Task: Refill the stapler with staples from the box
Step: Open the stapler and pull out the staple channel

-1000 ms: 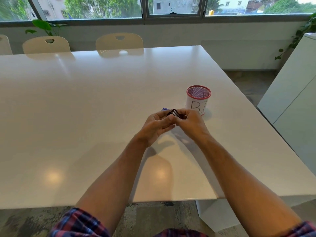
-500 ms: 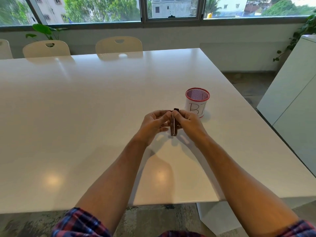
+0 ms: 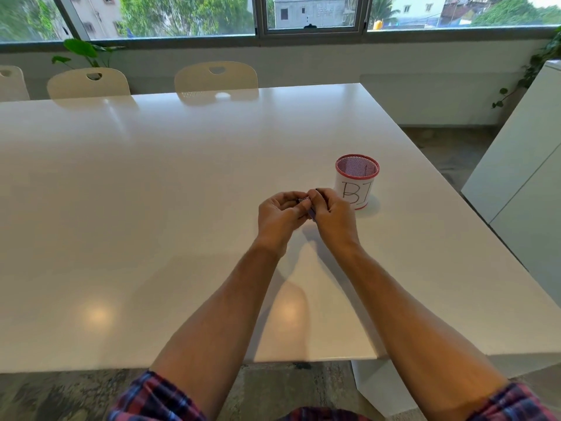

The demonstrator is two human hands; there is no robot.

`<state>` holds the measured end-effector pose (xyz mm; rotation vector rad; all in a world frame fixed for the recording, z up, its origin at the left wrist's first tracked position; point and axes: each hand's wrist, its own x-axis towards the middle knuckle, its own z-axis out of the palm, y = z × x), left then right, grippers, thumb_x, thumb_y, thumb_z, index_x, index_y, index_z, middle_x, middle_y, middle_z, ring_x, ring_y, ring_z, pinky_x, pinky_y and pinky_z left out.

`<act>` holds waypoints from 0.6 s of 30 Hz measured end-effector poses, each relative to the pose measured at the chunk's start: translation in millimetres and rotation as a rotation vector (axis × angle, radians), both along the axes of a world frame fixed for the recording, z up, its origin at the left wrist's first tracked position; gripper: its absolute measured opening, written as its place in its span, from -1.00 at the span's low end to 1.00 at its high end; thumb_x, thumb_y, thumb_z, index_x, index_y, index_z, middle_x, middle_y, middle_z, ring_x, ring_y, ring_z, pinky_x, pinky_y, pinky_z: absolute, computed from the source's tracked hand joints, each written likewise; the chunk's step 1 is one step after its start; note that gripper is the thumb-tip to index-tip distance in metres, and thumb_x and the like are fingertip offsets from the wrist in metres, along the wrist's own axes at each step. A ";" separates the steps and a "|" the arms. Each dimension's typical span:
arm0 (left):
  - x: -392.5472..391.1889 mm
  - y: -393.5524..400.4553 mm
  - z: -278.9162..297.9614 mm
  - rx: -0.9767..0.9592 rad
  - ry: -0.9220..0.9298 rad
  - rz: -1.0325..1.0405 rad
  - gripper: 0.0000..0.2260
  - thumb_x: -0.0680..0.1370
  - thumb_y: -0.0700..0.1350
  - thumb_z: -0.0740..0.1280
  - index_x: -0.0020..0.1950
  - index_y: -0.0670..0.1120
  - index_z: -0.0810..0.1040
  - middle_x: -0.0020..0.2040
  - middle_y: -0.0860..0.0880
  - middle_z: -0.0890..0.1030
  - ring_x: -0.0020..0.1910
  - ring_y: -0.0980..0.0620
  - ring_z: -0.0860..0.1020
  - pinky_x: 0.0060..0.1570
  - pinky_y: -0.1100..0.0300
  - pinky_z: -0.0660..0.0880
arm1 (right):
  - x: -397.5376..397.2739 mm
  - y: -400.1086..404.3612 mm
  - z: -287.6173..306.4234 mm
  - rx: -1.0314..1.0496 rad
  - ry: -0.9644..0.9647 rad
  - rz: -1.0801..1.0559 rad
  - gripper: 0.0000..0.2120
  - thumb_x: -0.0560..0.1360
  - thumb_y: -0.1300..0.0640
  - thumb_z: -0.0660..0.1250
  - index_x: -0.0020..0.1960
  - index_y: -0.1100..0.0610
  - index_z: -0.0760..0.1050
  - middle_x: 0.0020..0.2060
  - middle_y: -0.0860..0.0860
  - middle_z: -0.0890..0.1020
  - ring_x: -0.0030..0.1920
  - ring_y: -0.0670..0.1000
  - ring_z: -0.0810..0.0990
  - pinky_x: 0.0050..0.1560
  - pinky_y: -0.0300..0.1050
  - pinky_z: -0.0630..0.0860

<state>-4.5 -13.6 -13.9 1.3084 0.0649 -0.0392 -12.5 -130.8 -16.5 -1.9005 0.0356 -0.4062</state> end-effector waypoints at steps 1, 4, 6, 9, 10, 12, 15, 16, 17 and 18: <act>-1.4 -3.1 0.4 -0.016 0.021 0.026 -0.86 0.54 -0.30 0.48 0.09 -0.21 0.66 0.03 -0.25 0.72 0.03 -0.18 0.73 0.12 0.02 0.66 | 0.1 2.1 -1.4 -0.021 -0.015 -0.023 -0.76 0.69 0.09 0.24 0.23 0.19 0.60 -0.10 -0.07 0.62 -0.16 -0.24 0.59 -0.19 -0.57 0.47; -2.0 -12.8 1.5 -0.036 0.067 0.110 -0.87 0.54 -0.32 0.47 0.04 -0.15 0.67 0.01 -0.19 0.73 0.02 -0.13 0.73 0.07 0.09 0.67 | 0.5 9.1 -5.8 -0.039 -0.023 -0.080 -0.78 0.70 0.11 0.22 0.20 0.19 0.58 -0.11 -0.06 0.60 -0.17 -0.22 0.57 -0.22 -0.57 0.45; -1.4 -16.2 2.3 -0.055 0.090 0.161 -0.86 0.53 -0.33 0.47 0.03 -0.13 0.65 0.00 -0.17 0.72 0.01 -0.10 0.73 0.04 0.10 0.67 | 1.7 12.3 -8.7 -0.009 -0.018 -0.136 -0.80 0.70 0.12 0.20 0.18 0.18 0.56 -0.11 -0.01 0.62 -0.16 -0.16 0.59 -0.24 -0.50 0.49; -0.4 -11.9 -1.0 -0.169 0.146 0.246 -0.86 0.55 -0.37 0.43 0.00 -0.15 0.61 0.01 -0.18 0.70 0.02 -0.11 0.71 0.02 0.11 0.68 | 5.0 7.3 -4.5 0.214 0.053 -0.264 -0.77 0.73 0.06 0.12 0.06 0.13 0.50 -0.15 0.06 0.68 -0.14 0.01 0.69 -0.17 -0.24 0.61; -0.7 -8.8 -2.9 -0.201 0.156 0.241 -0.86 0.56 -0.37 0.41 0.01 -0.16 0.59 0.04 -0.19 0.70 0.04 -0.12 0.71 0.06 0.09 0.67 | 5.9 3.9 -0.8 0.285 0.080 -0.269 -0.74 0.73 0.03 0.10 0.03 0.11 0.50 -0.18 0.04 0.69 -0.16 0.02 0.70 -0.17 -0.19 0.63; 1.0 -1.7 -5.7 -0.280 0.155 0.204 -0.86 0.58 -0.39 0.37 0.04 -0.17 0.57 0.05 -0.21 0.69 0.06 -0.12 0.70 0.10 0.06 0.66 | 5.7 -1.7 5.6 0.410 0.111 -0.239 -0.72 0.74 0.02 0.08 0.05 0.11 0.51 -0.16 0.04 0.72 -0.19 -0.02 0.73 -0.22 -0.24 0.63; 7.7 8.9 -7.4 -0.424 0.145 0.185 -0.82 0.62 -0.44 0.25 0.05 -0.18 0.52 -0.03 -0.21 0.69 0.02 -0.12 0.68 0.06 0.10 0.66 | 4.3 -5.7 11.8 0.740 0.142 -0.179 -0.73 0.74 0.04 0.08 0.15 0.13 0.51 -0.06 0.08 0.74 -0.07 0.02 0.75 -0.10 -0.12 0.70; 9.1 12.2 -6.9 -0.427 0.140 0.180 -0.80 0.62 -0.45 0.22 0.06 -0.18 0.52 -0.01 -0.22 0.69 0.04 -0.12 0.68 0.07 0.11 0.65 | 4.3 -6.9 12.2 0.819 0.174 -0.171 -0.72 0.74 0.05 0.10 0.17 0.13 0.54 -0.03 0.07 0.75 -0.04 0.02 0.74 -0.07 -0.08 0.70; 10.3 15.2 -6.2 -0.402 0.132 0.170 -0.77 0.61 -0.47 0.19 0.06 -0.19 0.53 0.01 -0.22 0.69 0.06 -0.12 0.68 0.10 0.11 0.64 | 4.6 -7.8 12.4 0.869 0.207 -0.167 -0.71 0.73 0.05 0.11 0.20 0.13 0.57 -0.01 0.05 0.75 -0.04 0.00 0.74 -0.06 -0.06 0.70; 10.7 17.7 -5.3 -0.352 0.127 0.157 -0.75 0.60 -0.47 0.17 0.07 -0.19 0.54 0.03 -0.20 0.69 0.07 -0.11 0.68 0.12 0.13 0.63 | 5.3 -9.1 12.1 0.913 0.230 -0.163 -0.71 0.73 0.06 0.12 0.21 0.14 0.59 0.00 0.06 0.75 -0.04 0.01 0.74 -0.06 -0.07 0.70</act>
